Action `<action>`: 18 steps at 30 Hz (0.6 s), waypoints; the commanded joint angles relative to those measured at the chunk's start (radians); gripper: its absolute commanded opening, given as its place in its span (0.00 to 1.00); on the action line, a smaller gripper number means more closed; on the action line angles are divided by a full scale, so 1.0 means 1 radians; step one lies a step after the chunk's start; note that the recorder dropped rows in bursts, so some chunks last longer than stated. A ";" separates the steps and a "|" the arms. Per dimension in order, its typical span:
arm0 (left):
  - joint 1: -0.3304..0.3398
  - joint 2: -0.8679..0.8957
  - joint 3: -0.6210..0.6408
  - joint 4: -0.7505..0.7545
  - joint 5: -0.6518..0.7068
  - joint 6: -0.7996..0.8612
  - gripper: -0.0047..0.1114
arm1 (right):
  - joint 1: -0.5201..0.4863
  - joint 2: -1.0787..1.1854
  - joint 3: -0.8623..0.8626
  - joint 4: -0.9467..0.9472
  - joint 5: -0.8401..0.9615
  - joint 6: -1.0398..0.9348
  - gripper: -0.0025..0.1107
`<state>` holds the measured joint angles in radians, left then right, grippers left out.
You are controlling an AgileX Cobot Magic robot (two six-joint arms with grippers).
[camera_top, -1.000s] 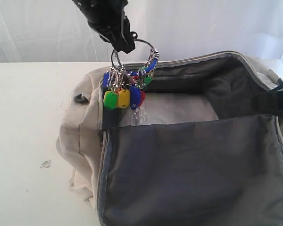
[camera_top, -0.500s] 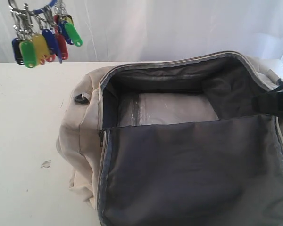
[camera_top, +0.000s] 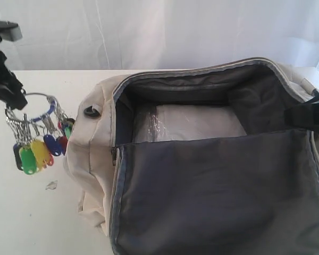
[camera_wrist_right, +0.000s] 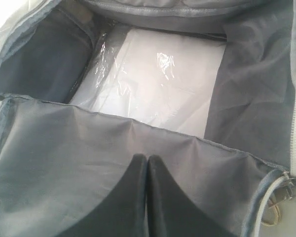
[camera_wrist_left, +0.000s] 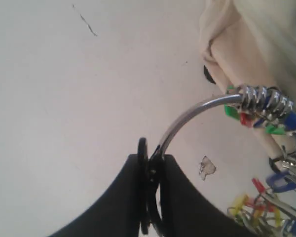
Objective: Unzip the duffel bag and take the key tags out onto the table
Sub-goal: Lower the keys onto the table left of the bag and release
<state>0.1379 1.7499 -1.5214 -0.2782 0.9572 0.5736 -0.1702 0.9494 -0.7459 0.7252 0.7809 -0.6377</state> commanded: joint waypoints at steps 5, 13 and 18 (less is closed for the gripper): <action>-0.001 0.053 0.244 -0.179 -0.207 0.148 0.04 | 0.000 0.000 0.004 -0.001 -0.005 -0.012 0.02; -0.014 0.139 0.276 -0.323 -0.243 0.265 0.04 | 0.000 0.000 0.004 -0.001 -0.005 -0.012 0.02; -0.048 0.158 0.276 -0.266 -0.243 0.267 0.14 | 0.000 0.000 0.004 -0.001 -0.008 -0.012 0.02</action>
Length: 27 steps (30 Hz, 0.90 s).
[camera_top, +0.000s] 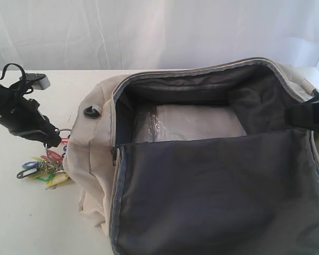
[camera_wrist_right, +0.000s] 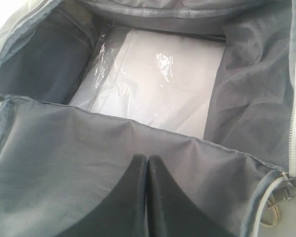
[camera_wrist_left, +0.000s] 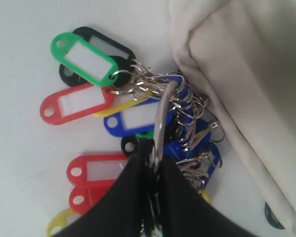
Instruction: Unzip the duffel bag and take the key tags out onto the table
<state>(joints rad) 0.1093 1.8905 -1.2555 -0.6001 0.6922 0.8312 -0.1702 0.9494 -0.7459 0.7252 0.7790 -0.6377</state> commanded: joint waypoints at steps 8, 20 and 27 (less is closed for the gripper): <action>-0.019 -0.011 -0.032 0.231 0.045 -0.137 0.57 | 0.000 0.000 0.004 -0.001 -0.010 -0.012 0.02; -0.017 -0.246 -0.203 0.393 0.269 -0.403 0.54 | 0.000 0.000 0.004 -0.003 -0.033 -0.037 0.02; -0.017 -0.510 -0.178 0.328 0.311 -0.435 0.19 | 0.000 0.000 0.004 -0.003 -0.166 -0.037 0.02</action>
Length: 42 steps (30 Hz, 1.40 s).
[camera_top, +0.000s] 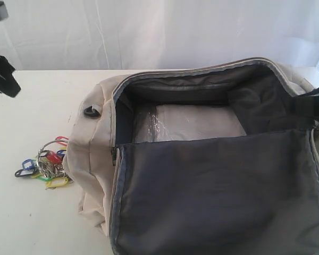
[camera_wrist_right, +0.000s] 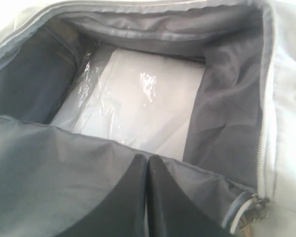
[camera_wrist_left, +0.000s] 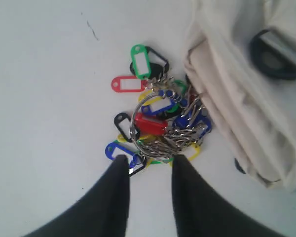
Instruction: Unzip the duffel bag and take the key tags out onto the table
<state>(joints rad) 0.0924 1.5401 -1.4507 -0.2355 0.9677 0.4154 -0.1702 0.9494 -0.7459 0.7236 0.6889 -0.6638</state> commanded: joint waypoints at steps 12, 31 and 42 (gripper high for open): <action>0.000 -0.736 0.330 -0.081 -0.063 -0.053 0.04 | 0.000 0.000 0.004 -0.001 -0.100 -0.011 0.02; 0.000 -0.817 0.418 -0.071 -0.033 -0.053 0.04 | 0.000 0.000 0.004 0.000 -0.099 -0.011 0.02; 0.000 -0.876 0.418 -0.067 -0.033 -0.053 0.04 | 0.000 0.000 0.004 0.000 -0.099 -0.011 0.02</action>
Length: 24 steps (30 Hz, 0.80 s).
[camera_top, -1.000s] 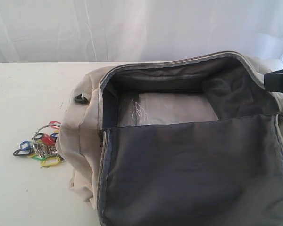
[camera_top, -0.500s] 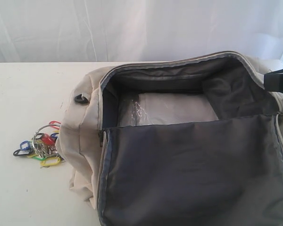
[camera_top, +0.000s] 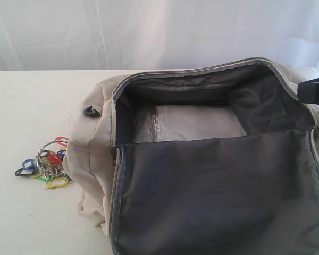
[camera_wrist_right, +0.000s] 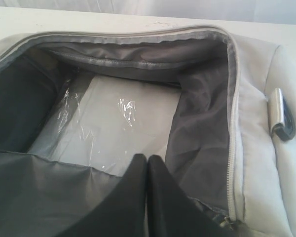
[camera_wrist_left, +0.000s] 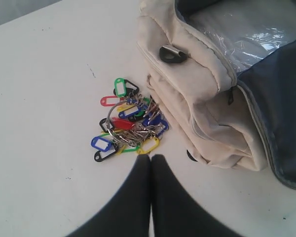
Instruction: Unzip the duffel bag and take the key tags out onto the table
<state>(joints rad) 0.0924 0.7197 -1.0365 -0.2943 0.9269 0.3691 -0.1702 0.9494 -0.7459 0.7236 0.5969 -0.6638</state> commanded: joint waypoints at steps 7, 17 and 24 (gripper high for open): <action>0.000 -0.253 0.030 -0.010 -0.046 -0.007 0.04 | 0.000 0.000 0.004 0.000 -0.007 -0.011 0.02; -0.064 -0.592 0.392 -0.048 -0.529 -0.009 0.04 | 0.000 0.000 0.004 0.000 -0.007 -0.011 0.02; -0.066 -0.720 0.739 -0.073 -0.754 -0.087 0.04 | 0.000 0.000 0.004 0.000 -0.008 -0.011 0.02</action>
<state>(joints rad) 0.0348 0.0138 -0.4128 -0.3423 0.2653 0.3323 -0.1702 0.9494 -0.7459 0.7236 0.5951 -0.6638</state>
